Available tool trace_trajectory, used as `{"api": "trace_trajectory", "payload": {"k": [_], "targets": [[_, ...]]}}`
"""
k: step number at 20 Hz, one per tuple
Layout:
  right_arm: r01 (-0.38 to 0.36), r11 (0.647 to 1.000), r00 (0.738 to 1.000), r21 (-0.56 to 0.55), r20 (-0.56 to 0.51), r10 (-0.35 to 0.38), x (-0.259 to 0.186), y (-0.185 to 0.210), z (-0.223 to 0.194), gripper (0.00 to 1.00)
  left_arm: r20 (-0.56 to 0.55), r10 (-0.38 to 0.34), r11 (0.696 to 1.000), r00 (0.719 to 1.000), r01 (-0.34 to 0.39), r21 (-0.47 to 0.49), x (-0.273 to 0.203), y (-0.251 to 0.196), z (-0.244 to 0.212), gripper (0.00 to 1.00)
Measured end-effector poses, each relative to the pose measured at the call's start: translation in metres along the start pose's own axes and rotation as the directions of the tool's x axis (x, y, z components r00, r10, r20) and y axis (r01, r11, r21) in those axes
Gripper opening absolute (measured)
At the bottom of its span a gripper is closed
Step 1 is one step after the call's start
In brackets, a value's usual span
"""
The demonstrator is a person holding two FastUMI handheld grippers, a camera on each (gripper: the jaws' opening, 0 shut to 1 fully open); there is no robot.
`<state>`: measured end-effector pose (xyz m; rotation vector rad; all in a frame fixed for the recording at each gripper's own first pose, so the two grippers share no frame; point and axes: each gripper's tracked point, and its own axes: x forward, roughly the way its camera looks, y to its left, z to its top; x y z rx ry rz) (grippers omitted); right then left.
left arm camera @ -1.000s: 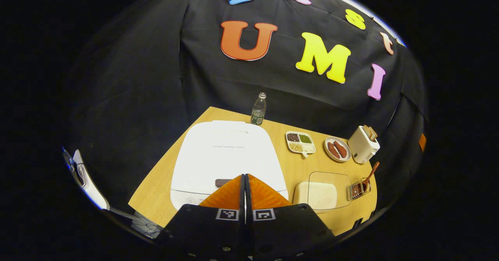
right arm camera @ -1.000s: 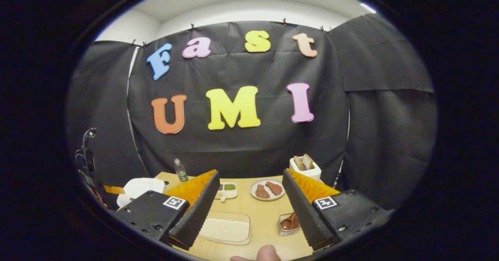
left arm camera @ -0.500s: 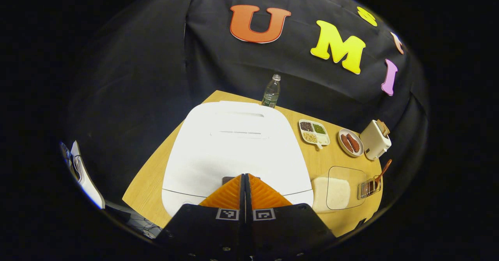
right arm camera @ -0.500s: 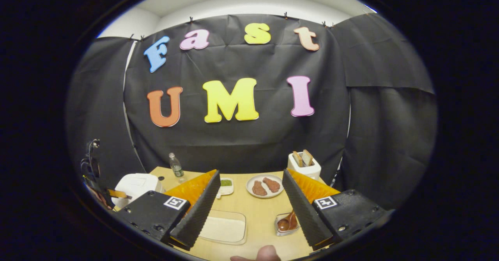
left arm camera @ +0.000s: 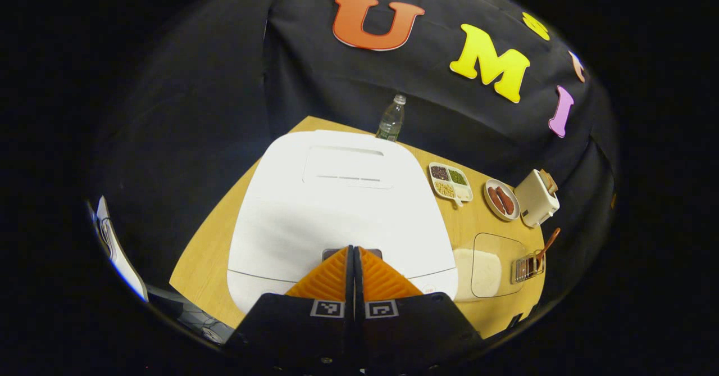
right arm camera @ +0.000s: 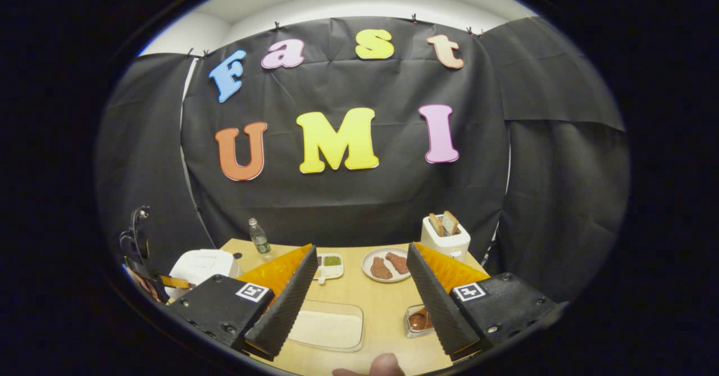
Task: Close the left gripper, press the button to open the rice cooker; take a wooden spoon from the chopstick holder with the right hand, scoop a spoonful of rice and pour it into the rice cooker, then put the wooden spoon back into the chopstick holder.
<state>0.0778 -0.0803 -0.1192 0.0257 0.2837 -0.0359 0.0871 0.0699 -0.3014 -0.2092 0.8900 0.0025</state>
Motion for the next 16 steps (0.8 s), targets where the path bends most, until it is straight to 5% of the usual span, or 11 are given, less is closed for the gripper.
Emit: {"api": "trace_trajectory", "payload": {"k": [6, 12, 13, 14, 15, 16], "targets": [[-0.049, 0.999, 0.999, -0.002, -0.021, 0.049, -0.005, 0.017, 0.004, 1.0, 0.134, -0.032, 0.995, 0.991, 0.045, -0.092, -0.024, -0.006, 0.031, 0.0], [-0.033, 0.999, 0.996, -0.031, 0.081, 0.036, -0.023, 0.009, 0.034, 1.0, 0.402, -0.041, 0.996, 0.915, 0.068, -0.052, -0.071, -0.019, 0.106, 0.06], [-0.025, 0.999, 0.995, -0.035, 0.093, 0.028, -0.027, 0.006, 0.037, 1.0, 0.42, -0.034, 0.999, 0.907, 0.048, -0.022, -0.077, -0.02, 0.111, 0.2], [-0.02, 0.999, 0.995, -0.035, 0.099, 0.024, -0.03, 0.002, 0.037, 1.0, 0.438, -0.022, 1.0, 0.899, 0.023, 0.003, -0.083, -0.018, 0.114, 0.14], [-0.027, 0.999, 0.994, -0.031, 0.103, 0.03, -0.035, 0.001, 0.038, 1.0, 0.456, -0.027, 0.999, 0.89, 0.016, 0.028, -0.091, -0.023, 0.116, 0.41], [-0.037, 0.999, 0.994, -0.022, 0.105, 0.039, -0.037, 0.001, 0.037, 1.0, 0.474, -0.037, 0.999, 0.88, 0.015, 0.051, -0.098, -0.026, 0.12, 0.49]]}}
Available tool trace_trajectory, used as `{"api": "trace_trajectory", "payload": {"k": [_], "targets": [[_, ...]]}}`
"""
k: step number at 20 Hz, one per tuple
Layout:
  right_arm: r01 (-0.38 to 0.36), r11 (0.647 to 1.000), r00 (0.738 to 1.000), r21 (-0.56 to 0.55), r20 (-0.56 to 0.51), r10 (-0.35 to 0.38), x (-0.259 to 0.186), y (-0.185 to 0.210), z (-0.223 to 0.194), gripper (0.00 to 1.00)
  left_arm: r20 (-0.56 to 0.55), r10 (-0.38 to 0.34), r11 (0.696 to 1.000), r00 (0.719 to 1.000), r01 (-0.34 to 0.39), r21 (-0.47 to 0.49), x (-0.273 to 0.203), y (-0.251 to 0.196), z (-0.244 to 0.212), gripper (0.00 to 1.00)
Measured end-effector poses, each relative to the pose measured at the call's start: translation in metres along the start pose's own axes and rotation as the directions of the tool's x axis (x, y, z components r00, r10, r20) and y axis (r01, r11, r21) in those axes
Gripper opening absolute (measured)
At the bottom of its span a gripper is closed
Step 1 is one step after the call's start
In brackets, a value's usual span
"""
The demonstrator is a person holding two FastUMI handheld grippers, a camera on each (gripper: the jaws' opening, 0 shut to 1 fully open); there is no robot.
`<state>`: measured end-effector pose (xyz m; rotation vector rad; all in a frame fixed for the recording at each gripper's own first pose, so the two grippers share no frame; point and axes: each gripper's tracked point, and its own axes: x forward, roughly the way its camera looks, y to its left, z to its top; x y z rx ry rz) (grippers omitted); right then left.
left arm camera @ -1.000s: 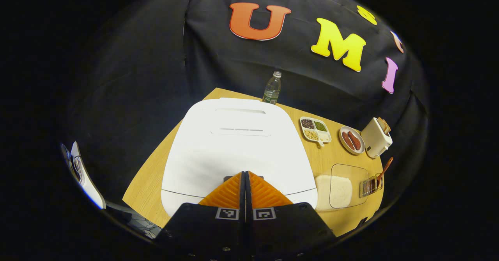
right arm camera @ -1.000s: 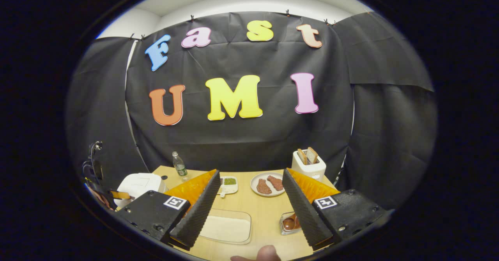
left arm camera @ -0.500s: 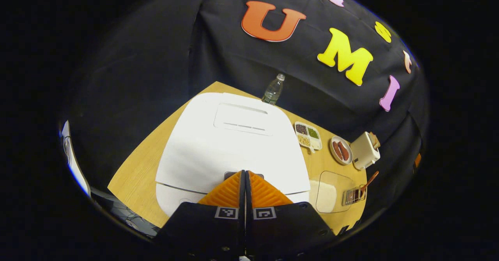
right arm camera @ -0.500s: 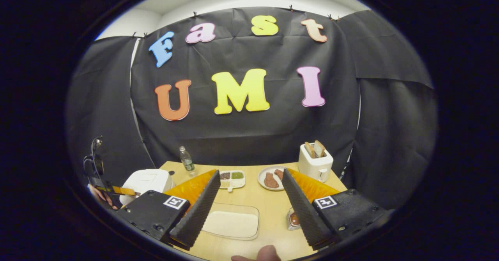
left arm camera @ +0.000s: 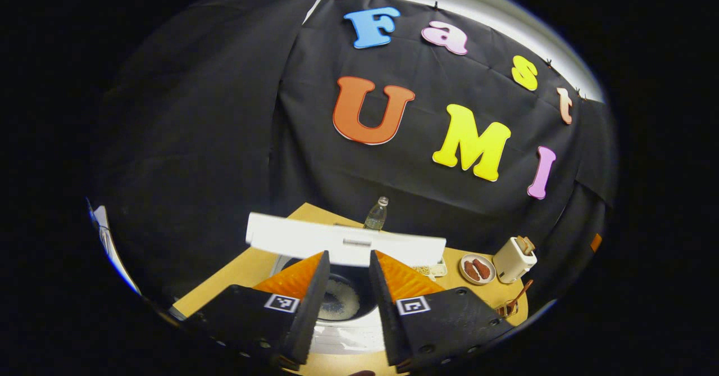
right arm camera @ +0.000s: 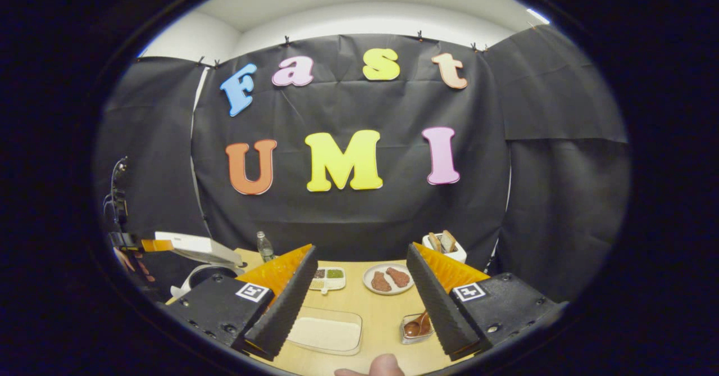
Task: Close the left gripper, press the button to open the rice cooker; take a wooden spoon from the chopstick holder with the right hand, scoop a spoonful of rice and pour it into the rice cooker, then put the wooden spoon back into the chopstick holder.
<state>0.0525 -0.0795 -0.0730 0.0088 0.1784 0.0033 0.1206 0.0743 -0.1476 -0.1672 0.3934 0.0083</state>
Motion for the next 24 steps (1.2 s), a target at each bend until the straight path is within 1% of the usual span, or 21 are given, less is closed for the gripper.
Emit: {"api": "trace_trajectory", "payload": {"k": [1, 2, 3, 4, 5, 7, 11, 13, 15, 18, 22, 24], "targets": [[-0.003, 1.0, 1.0, 0.008, 0.0, 0.003, -0.002, -0.002, 0.0, 1.0, 0.018, -0.004, 1.0, 1.0, 0.004, 0.02, -0.004, -0.004, 0.004, 0.68], [-0.001, 1.0, 1.0, 0.014, -0.003, 0.001, -0.006, -0.007, -0.001, 1.0, 0.035, -0.005, 0.999, 0.999, 0.004, 0.039, -0.008, -0.008, 0.006, 0.76], [0.005, 1.0, 1.0, 0.017, -0.008, -0.004, -0.01, -0.011, -0.003, 1.0, 0.051, -0.01, 0.998, 0.999, 0.007, 0.056, -0.014, -0.012, 0.005, 0.82], [0.011, 1.0, 1.0, 0.017, -0.013, -0.011, -0.013, -0.016, -0.005, 1.0, 0.07, -0.016, 0.997, 0.997, 0.011, 0.073, -0.021, -0.016, 0.008, 0.98], [0.016, 1.0, 1.0, 0.018, -0.014, -0.016, -0.016, -0.02, -0.006, 1.0, 0.091, -0.025, 0.996, 0.995, 0.017, 0.09, -0.026, -0.021, 0.011, 0.95], [0.026, 1.0, 0.999, 0.015, -0.018, -0.026, -0.021, -0.031, -0.01, 1.0, 0.126, -0.028, 0.993, 0.992, 0.014, 0.116, -0.035, -0.027, 0.014, 0.94], [0.053, 0.999, 0.997, -0.012, -0.055, -0.053, -0.029, -0.055, -0.024, 1.0, 0.208, -0.023, 0.991, 0.978, -0.005, 0.132, -0.059, -0.04, 0.023, 0.94], [0.066, 0.997, 0.996, -0.025, -0.064, -0.068, -0.03, -0.066, -0.03, 1.0, 0.256, -0.029, 0.989, 0.966, -0.009, 0.145, -0.074, -0.048, 0.033, 0.94], [0.075, 0.997, 0.993, -0.024, -0.085, -0.077, -0.028, -0.077, -0.04, 1.0, 0.282, -0.043, 0.989, 0.958, 0.001, 0.148, -0.085, -0.06, 0.036, 0.94], [0.081, 0.997, 0.989, 0.005, -0.128, -0.08, -0.018, -0.096, -0.06, 1.0, 0.286, -0.074, 0.988, 0.955, 0.031, 0.151, -0.095, -0.077, 0.033, 0.94], [0.09, 0.995, 0.98, 0.04, -0.182, -0.082, 0.013, -0.125, -0.094, 1.0, 0.275, -0.075, 0.987, 0.959, 0.032, 0.155, -0.098, -0.09, 0.024, 0.94], [0.096, 0.994, 0.972, 0.049, -0.219, -0.083, 0.034, -0.137, -0.118, 1.0, 0.258, -0.076, 0.987, 0.963, 0.036, 0.157, -0.097, -0.097, 0.017, 0.94]]}}
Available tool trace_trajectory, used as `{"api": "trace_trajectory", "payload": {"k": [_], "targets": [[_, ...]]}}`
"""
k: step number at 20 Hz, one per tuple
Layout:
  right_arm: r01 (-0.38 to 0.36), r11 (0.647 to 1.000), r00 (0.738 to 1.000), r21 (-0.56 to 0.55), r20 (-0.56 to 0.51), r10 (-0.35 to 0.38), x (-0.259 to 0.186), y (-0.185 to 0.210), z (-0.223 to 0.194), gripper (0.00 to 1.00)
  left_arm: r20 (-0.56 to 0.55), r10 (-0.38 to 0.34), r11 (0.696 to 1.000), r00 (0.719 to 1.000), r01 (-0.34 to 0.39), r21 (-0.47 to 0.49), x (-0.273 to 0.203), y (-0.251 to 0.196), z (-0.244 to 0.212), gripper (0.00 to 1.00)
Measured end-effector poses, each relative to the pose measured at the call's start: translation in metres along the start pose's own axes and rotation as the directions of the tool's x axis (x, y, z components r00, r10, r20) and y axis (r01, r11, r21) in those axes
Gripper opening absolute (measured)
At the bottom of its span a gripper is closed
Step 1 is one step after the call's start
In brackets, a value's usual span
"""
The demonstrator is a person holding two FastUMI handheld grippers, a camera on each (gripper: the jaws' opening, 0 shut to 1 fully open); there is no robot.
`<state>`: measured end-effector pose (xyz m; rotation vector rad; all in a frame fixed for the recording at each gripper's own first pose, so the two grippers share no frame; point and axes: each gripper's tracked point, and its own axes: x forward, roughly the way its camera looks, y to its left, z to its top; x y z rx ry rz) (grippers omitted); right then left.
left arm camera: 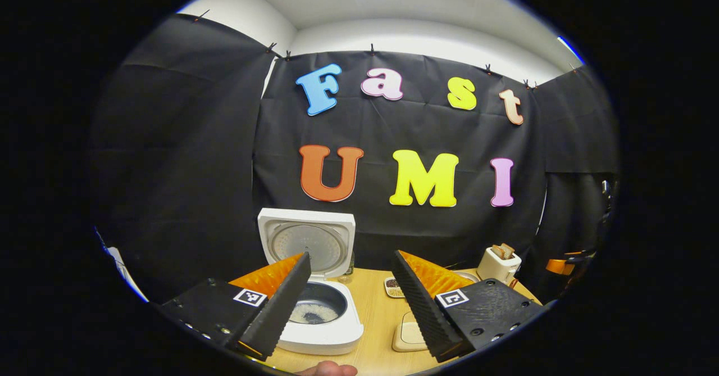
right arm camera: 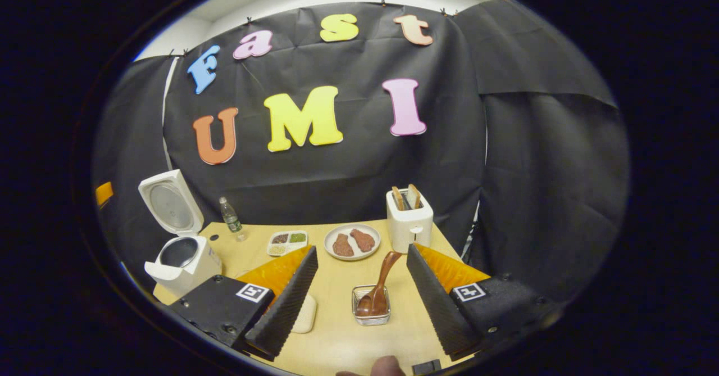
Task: Close the left gripper, press the button to open the rice cooker; take a wooden spoon from the chopstick holder with the right hand, scoop a spoonful of rice and pour it into the rice cooker, then put the wooden spoon back into the chopstick holder.
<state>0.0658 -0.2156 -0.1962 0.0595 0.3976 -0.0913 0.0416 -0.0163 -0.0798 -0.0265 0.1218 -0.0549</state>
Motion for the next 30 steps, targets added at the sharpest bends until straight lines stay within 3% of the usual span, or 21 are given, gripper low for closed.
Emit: {"api": "trace_trajectory", "payload": {"k": [7, 10, 14, 17, 19, 20, 21, 22, 23, 26, 30], "targets": [[-0.022, 0.994, 0.987, 0.104, -0.155, 0.038, 0.088, -0.024, -0.066, 1.0, -0.007, 0.006, 1.0, 1.0, -0.006, -0.003, 0.006, -0.024, -0.008, 0.94], [-0.016, 0.988, 0.974, 0.156, -0.22, 0.051, 0.127, -0.032, -0.091, 0.96, -0.016, 0.024, 1.0, 1.0, -0.024, 0.005, 0.015, -0.027, -0.013, 0.94], [0.004, 0.985, 0.954, 0.17, -0.297, 0.047, 0.168, -0.047, -0.12, 0.99, -0.044, 0.054, 0.999, 0.998, -0.054, 0.007, 0.028, -0.029, -0.02, 0.94], [-0.024, 0.978, 0.932, 0.208, -0.35, 0.097, 0.19, -0.042, -0.135, 0.94, -0.065, 0.07, 0.997, 0.995, -0.069, 0.023, 0.031, -0.025, -0.024, 0.94], [-0.051, 0.971, 0.922, 0.233, -0.363, 0.136, 0.198, -0.034, -0.138, 0.83, -0.079, 0.095, 0.995, 0.992, -0.092, 0.04, 0.032, -0.018, -0.029, 0.94], [-0.057, 0.969, 0.92, 0.241, -0.363, 0.145, 0.2, -0.032, -0.137, 0.69, -0.088, 0.103, 0.994, 0.991, -0.1, 0.039, 0.033, -0.015, -0.031, 0.94], [-0.065, 0.968, 0.918, 0.241, -0.366, 0.153, 0.201, -0.03, -0.137, 0.63, -0.096, 0.112, 0.993, 0.989, -0.109, 0.032, 0.033, -0.013, -0.032, 0.94], [-0.069, 0.969, 0.917, 0.239, -0.368, 0.156, 0.2, -0.028, -0.137, 0.56, -0.105, 0.119, 0.993, 0.987, -0.118, 0.021, 0.034, -0.01, -0.033, 0.94], [-0.069, 0.97, 0.918, 0.232, -0.367, 0.153, 0.199, -0.028, -0.136, 0.57, -0.112, 0.124, 0.992, 0.986, -0.124, 0.007, 0.035, -0.007, -0.033, 0.94], [-0.055, 0.975, 0.926, 0.214, -0.353, 0.129, 0.19, -0.034, -0.128, 0.33, -0.117, 0.131, 0.991, 0.985, -0.133, -0.012, 0.037, -0.004, -0.035, 0.94], [-0.055, 0.973, 0.926, 0.222, -0.354, 0.133, 0.171, -0.032, -0.123, 0.24, -0.104, 0.118, 0.992, 0.988, -0.121, -0.023, 0.035, -0.005, -0.029, 0.94]]}}
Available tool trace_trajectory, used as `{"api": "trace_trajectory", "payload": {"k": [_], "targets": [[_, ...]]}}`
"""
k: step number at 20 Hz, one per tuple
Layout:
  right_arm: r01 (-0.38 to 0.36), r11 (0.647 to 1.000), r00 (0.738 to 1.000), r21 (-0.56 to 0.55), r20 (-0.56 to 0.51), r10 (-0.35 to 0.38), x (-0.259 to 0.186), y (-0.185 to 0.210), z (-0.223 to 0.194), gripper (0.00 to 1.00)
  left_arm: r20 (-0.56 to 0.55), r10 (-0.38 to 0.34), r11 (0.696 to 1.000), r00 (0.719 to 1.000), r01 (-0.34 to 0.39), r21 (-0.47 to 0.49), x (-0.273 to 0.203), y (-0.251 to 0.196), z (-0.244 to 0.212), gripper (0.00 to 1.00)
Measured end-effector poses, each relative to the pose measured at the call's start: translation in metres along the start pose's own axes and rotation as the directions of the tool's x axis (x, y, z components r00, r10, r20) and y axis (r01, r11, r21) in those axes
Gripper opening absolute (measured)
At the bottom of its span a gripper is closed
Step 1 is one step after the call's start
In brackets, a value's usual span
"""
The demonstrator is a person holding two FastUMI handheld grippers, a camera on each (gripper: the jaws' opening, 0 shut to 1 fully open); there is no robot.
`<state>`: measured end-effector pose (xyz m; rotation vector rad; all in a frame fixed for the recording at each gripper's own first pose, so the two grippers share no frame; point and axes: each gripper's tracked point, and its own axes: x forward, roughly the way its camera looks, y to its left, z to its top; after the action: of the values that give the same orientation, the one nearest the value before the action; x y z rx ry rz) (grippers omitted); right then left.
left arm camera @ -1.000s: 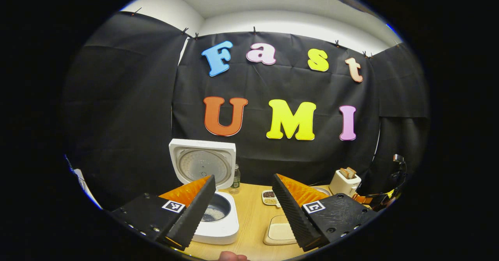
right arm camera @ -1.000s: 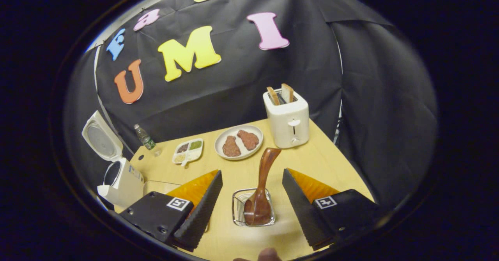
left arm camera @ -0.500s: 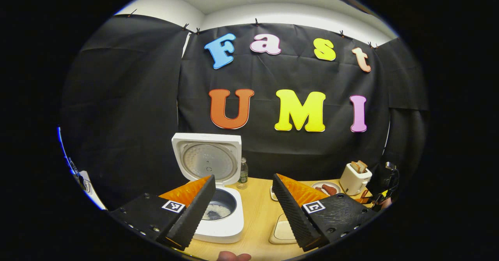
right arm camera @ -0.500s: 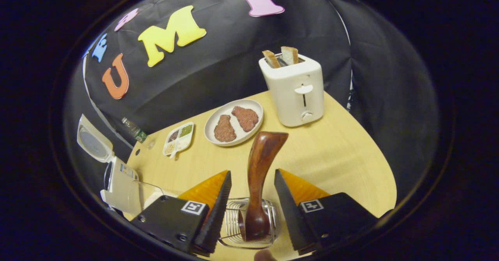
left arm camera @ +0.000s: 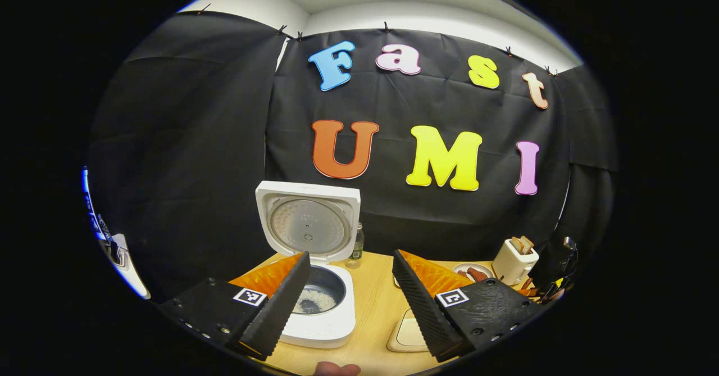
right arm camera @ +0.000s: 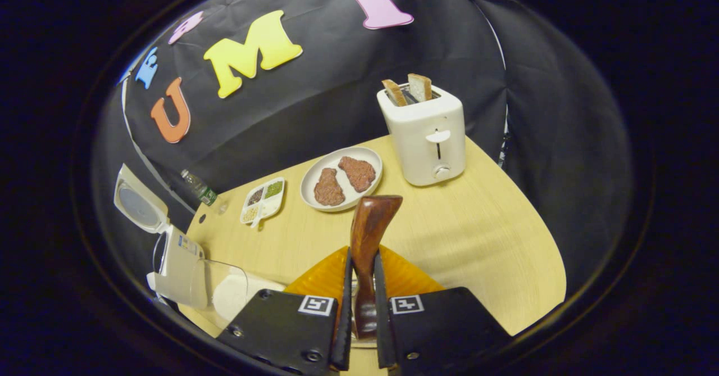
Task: Close the left gripper, press the button to open the rice cooker; take a wooden spoon from the chopstick holder with the right hand, scoop a spoonful of rice and pour it into the rice cooker, then put the wooden spoon back into the chopstick holder.
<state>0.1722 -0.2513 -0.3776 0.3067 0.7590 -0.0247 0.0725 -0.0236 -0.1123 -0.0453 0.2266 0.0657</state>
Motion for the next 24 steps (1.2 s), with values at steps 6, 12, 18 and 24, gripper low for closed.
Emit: {"api": "trace_trajectory", "payload": {"k": [6, 12, 18, 24], "targets": [[0.031, 0.999, 0.999, 0.013, 0.026, -0.031, -0.033, 0.003, -0.001, 0.19, 0.015, -0.006, 1.0, 1.0, 0.007, -0.02, -0.011, 0.012, 0.007, 0.94], [0.059, 0.997, 0.987, -0.05, 0.154, -0.05, -0.087, 0.03, 0.034, 0.12, 0.049, -0.001, 1.0, 0.999, 0.003, -0.029, -0.03, 0.032, 0.015, 0.94], [0.022, 0.995, 0.964, -0.099, 0.266, 0.005, -0.131, 0.118, 0.051, 0.12, 0.08, -0.006, 0.999, 0.997, 0.009, -0.033, -0.05, 0.057, 0.024, 0.94], [-0.003, 0.99, 0.961, -0.143, 0.274, 0.042, -0.118, 0.202, 0.021, 0.12, 0.059, 0.013, 1.0, 0.998, -0.011, -0.029, -0.067, 0.102, 0.019, 0.94]]}}
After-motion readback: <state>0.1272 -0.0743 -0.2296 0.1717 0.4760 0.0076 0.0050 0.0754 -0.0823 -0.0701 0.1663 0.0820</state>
